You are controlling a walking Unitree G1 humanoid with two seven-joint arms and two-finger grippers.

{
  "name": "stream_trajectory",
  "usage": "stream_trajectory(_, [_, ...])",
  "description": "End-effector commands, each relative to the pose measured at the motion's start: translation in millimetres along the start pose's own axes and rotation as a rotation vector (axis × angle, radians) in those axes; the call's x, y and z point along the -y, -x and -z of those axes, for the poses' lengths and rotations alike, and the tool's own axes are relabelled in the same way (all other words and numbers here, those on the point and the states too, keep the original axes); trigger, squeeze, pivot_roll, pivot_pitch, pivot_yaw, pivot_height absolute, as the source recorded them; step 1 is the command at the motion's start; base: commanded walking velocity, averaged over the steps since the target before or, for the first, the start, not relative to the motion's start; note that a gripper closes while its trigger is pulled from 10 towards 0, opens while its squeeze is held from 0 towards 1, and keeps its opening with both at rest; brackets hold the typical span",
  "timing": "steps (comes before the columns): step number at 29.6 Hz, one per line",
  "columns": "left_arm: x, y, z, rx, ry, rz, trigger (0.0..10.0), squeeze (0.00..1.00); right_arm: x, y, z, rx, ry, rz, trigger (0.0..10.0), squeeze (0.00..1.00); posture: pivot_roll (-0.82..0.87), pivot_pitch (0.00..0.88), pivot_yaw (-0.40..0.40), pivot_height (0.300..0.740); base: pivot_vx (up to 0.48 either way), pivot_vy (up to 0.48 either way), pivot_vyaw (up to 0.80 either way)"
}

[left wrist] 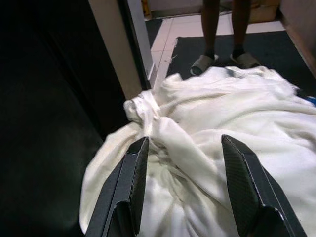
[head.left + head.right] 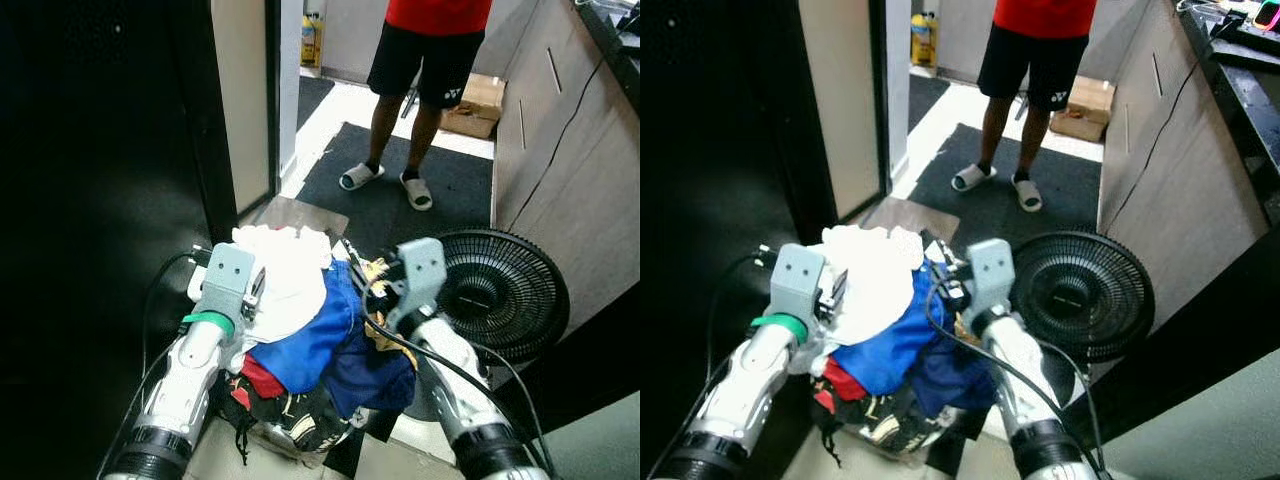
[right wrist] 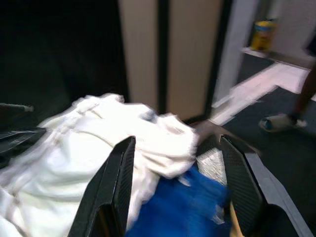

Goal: Clothes washing

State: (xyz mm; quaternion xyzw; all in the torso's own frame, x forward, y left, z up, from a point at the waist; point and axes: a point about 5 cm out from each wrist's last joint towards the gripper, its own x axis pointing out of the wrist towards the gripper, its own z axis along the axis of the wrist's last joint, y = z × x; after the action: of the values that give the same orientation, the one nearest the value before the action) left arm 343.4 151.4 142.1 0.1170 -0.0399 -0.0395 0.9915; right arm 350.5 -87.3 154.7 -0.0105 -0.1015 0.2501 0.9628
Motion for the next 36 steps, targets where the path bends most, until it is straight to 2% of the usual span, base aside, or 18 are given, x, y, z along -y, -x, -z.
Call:
stream_trajectory(1, [-11.0,2.5,4,-0.019,0.004,-0.043,10.0,0.0,-12.0,-6.7,6,-0.029,-0.029,-0.06,10.0,0.0,0.12,0.209,-0.033,0.74,0.0,0.0,0.0])
stream_trajectory(5, [-31.4,9.4,-2,-0.009,0.028,-0.107,10.0,0.0,-26.9,-20.3,2,-0.027,-0.08,-0.143,10.0,0.0,0.16,0.227,-0.051,0.74,0.0,0.0,0.0])
stream_trajectory(6, [-31.4,9.4,-2,-0.009,0.028,-0.107,10.0,0.0,-26.9,-20.3,2,-0.027,-0.08,-0.143,10.0,0.0,0.16,0.227,-0.051,0.74,0.0,0.0,0.0])
stream_trajectory(8, [-37.5,12.9,-5,-0.001,0.035,-0.124,10.0,0.0,-31.7,-23.2,1,-0.03,-0.148,-0.177,10.0,0.0,0.18,0.231,-0.061,0.74,0.0,0.0,0.0])
stream_trajectory(13, [-41.9,18.0,-4,-0.004,0.027,-0.139,10.0,0.0,-40.3,-20.6,13,-0.08,-0.15,-0.213,10.0,0.0,0.19,0.238,-0.065,0.74,0.0,0.0,0.0])
stream_trajectory(15, [-42.8,22.0,0,-0.016,0.019,-0.142,10.0,0.0,-45.9,-16.8,25,-0.128,-0.138,-0.212,10.0,0.0,0.2,0.242,-0.066,0.74,0.0,0.0,0.0])
stream_trajectory(18, [-43.1,23.3,1,-0.02,0.017,-0.143,10.0,0.0,-46.8,-15.5,30,-0.152,-0.132,-0.202,10.0,0.0,0.21,0.248,-0.063,0.74,0.0,0.0,0.0])
stream_trajectory(22, [-43.6,24.2,1,-0.026,0.015,-0.143,10.0,0.0,-45.1,-12.9,43,-0.237,-0.108,-0.173,10.0,0.0,0.21,0.249,-0.06,0.74,0.0,0.0,0.0])
stream_trajectory(24, [-43.7,24.3,1,-0.034,0.011,-0.139,10.0,0.0,-38.4,-9.7,54,-0.328,-0.077,-0.13,10.0,0.0,0.21,0.244,-0.058,0.74,0.0,0.0,0.0])
stream_trajectory(26, [-43.6,24.2,0,-0.037,0.011,-0.138,10.0,0.0,-34.7,-8.5,57,-0.356,-0.059,-0.111,10.0,0.0,0.21,0.24,-0.058,0.74,0.0,0.0,0.0])
stream_trajectory(27, [-43.5,24.2,0,-0.038,0.01,-0.138,10.0,0.0,-31.1,-7.8,58,-0.367,-0.056,-0.092,2.6,0.0,0.21,0.238,-0.058,0.74,0.0,0.0,0.0])
stream_trajectory(28, [-43.4,24.0,0,-0.038,0.01,-0.138,10.0,0.0,-28.2,-7.5,58,-0.372,-0.05,-0.078,0.0,0.0,0.21,0.234,-0.056,0.74,0.0,0.0,0.0])
stream_trajectory(36, [-42.8,23.2,0,-0.04,0.007,-0.138,10.0,0.0,-17.2,-8.5,53,-0.328,-0.059,-0.031,0.0,0.0,0.2,0.219,-0.051,0.74,0.0,0.0,0.0])
